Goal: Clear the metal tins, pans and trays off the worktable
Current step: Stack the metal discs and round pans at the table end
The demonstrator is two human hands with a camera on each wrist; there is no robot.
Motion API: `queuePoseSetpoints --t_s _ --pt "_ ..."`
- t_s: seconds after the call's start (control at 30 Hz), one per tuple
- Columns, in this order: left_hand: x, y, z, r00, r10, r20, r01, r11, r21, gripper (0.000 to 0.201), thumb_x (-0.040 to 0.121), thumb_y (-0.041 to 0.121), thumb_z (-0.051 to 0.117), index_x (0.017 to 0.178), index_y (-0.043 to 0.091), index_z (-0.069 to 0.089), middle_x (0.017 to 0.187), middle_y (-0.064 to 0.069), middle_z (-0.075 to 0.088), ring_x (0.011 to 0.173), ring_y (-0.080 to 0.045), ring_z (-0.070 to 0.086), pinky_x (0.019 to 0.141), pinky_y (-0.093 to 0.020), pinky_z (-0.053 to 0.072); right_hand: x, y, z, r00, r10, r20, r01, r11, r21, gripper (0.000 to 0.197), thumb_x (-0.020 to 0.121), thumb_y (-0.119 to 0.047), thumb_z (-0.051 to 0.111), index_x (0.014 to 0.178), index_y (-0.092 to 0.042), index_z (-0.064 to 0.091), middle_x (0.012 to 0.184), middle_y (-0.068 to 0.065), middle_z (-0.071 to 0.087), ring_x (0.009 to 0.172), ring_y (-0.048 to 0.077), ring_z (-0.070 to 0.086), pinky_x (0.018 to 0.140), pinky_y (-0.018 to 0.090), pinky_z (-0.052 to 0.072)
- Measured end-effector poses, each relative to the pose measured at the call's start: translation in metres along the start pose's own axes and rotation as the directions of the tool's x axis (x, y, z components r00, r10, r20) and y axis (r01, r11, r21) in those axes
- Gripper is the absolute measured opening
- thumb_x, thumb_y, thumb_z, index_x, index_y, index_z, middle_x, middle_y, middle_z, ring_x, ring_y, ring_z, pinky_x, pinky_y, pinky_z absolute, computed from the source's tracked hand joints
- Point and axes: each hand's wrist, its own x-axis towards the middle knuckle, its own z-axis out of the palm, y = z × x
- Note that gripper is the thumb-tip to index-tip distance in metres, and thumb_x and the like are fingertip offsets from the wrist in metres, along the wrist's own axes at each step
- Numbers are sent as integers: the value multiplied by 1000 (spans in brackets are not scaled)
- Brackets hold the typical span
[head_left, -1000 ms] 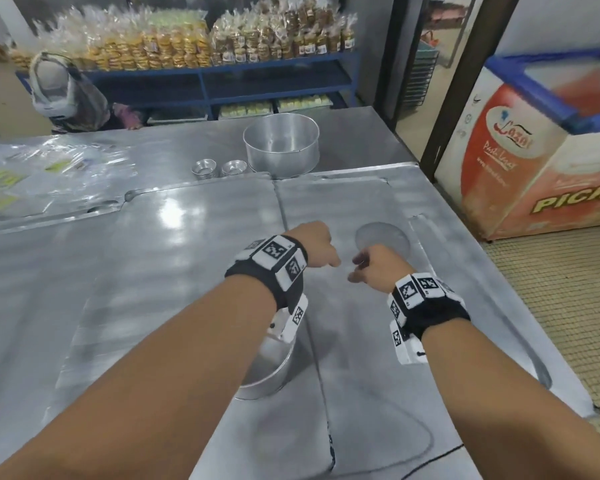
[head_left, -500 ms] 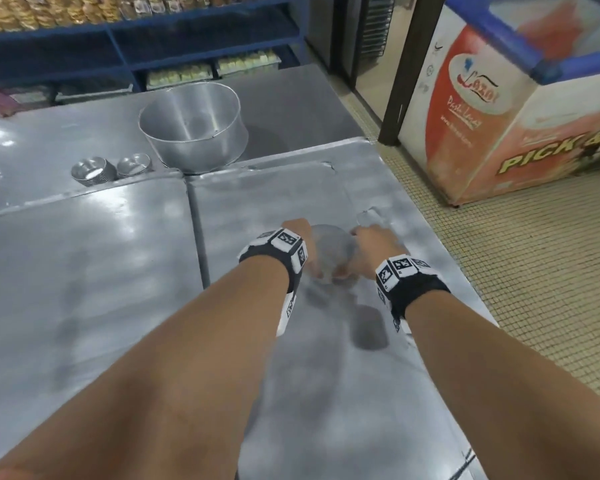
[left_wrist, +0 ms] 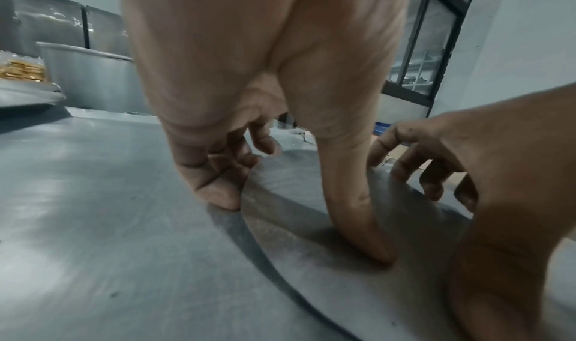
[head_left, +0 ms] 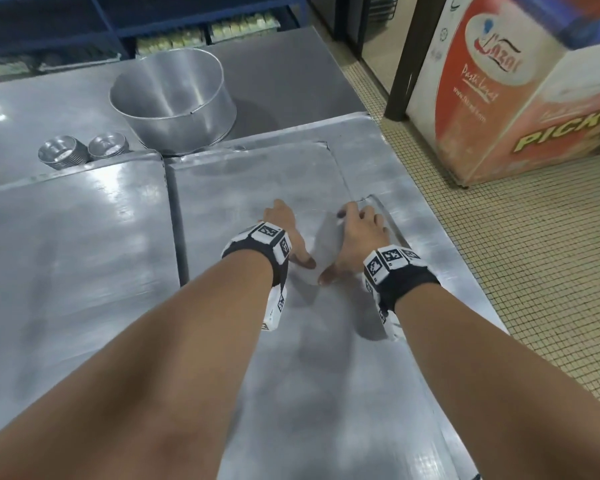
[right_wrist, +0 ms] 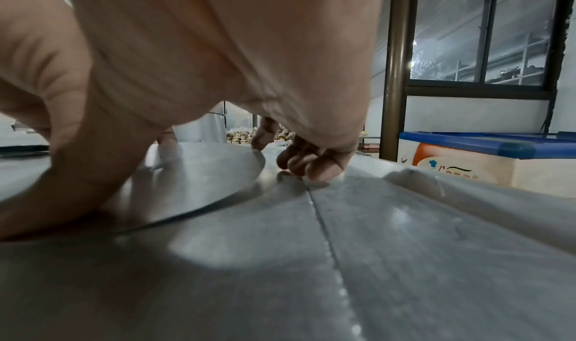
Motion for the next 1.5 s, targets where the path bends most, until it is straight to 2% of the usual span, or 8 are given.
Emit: queuePoseSetpoints --t_s 0.13,0.27,0.57,0.77,1.0,1.1,1.2,1.5 --pt "-12 -5 -3 991 56 -123 -72 990 -125 98 56 31 99 130 7 39 130 -15 48 120 -37 55 100 -48 50 -11 -5 -1 1000 -7 -18 11 982 189 115 43 -30 99 131 -23 26 125 9 49 116 30 48 98 45 47" --pt "-32 -13 -16 951 109 -289 -169 967 -190 68 76 19 88 127 7 44 128 -17 51 116 -38 57 98 -44 49 -28 -17 -5 983 -27 -181 82 950 300 76 74 -8 81 128 -23 31 114 12 56 96 29 61 83 43 55" --pt "-132 -65 -86 847 169 -505 -319 920 -228 59 71 19 88 118 11 53 121 -13 58 109 -30 59 88 -31 44 -113 -81 -30 900 -123 -417 295 877 378 63 75 -1 72 128 -15 41 94 7 54 85 24 55 72 34 48" --pt "-220 -144 -113 791 102 -604 -327 904 -276 52 66 24 91 104 19 57 110 -8 63 99 -26 61 87 -37 53 -180 -144 -17 855 -228 -466 439 797 415 59 67 -10 82 118 -13 52 99 6 64 88 22 61 70 22 43" --pt "-291 -244 -93 784 -26 -620 -283 874 -394 51 66 22 92 104 18 58 98 -6 66 91 -24 64 81 -38 57 -233 -199 22 855 -363 -372 503 755 420 40 74 -13 82 108 -22 62 95 2 68 85 22 66 83 38 56" --pt "-308 -277 -80 808 -42 -587 -259 870 -419 48 68 23 91 100 19 57 92 -2 66 84 -22 65 73 -35 58 -246 -211 40 848 -398 -350 518 759 394 28 79 -11 78 103 -23 68 86 -1 67 76 19 63 81 35 56" --pt "-316 -301 -69 814 -41 -579 -238 886 -397 44 68 26 91 96 21 57 89 0 66 79 -20 65 68 -32 55 -257 -217 53 855 -428 -291 516 757 402 25 78 -9 80 97 -22 70 74 -10 61 71 15 61 75 29 55" --pt "-325 -321 -49 859 108 -500 -314 883 -349 32 68 10 86 92 20 68 90 1 65 71 -14 59 69 -27 53 -267 -215 71 862 -507 -24 477 794 377 27 71 -10 81 84 -29 67 78 5 71 64 16 64 65 36 61"
